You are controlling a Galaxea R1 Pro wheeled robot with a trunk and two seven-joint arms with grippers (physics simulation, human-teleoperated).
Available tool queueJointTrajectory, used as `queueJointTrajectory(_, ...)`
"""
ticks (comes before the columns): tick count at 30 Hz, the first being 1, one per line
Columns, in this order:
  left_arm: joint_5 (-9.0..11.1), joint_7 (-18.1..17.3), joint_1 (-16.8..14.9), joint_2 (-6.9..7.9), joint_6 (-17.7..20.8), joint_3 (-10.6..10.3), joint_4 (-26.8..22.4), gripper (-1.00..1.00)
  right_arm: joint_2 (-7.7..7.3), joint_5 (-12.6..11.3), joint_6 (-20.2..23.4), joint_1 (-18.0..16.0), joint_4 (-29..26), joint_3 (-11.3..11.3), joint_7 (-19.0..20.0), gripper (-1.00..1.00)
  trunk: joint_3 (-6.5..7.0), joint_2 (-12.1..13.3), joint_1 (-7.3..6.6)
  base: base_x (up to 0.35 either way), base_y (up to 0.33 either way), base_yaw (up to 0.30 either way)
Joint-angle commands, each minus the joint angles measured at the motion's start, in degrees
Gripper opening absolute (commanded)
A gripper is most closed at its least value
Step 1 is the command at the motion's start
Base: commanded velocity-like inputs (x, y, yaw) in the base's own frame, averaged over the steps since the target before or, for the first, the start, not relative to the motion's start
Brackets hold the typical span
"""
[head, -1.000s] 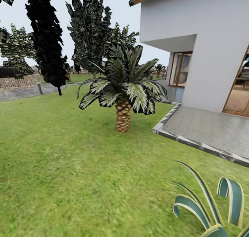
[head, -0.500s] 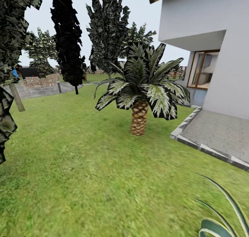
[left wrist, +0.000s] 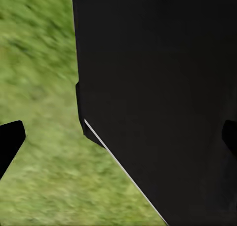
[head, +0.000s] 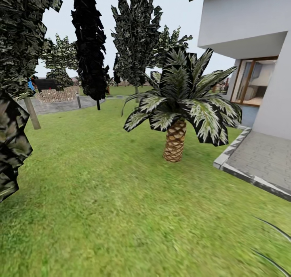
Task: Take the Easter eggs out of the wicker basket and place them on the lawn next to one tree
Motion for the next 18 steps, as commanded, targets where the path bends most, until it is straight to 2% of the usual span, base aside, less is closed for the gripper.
queueJointTrajectory(1, 0.0, -0.2, 0.0, 0.01, 0.0, 0.0, 0.0, 1.00, -0.02, 0.5, 0.0, -0.1, 0.1, 0.0, 0.1, 1.00, -0.04, 0.0, 0.03, 0.260, 0.232, 0.000)
queueJointTrajectory(14, 0.0, -0.2, 0.0, 0.01, 0.0, 0.0, 0.0, 1.00, 0.07, 0.4, 0.0, -0.1, 0.1, 0.0, 0.1, 1.00, -0.04, 0.0, 0.03, 0.260, 0.225, 0.000)
queueJointTrajectory(18, 0.0, -0.2, 0.0, 0.01, 0.0, 0.0, 0.0, 1.00, 0.15, 0.4, 0.1, -0.1, 0.1, 0.0, 0.0, 1.00, -0.04, 0.0, 0.03, 0.261, 0.219, 0.144)
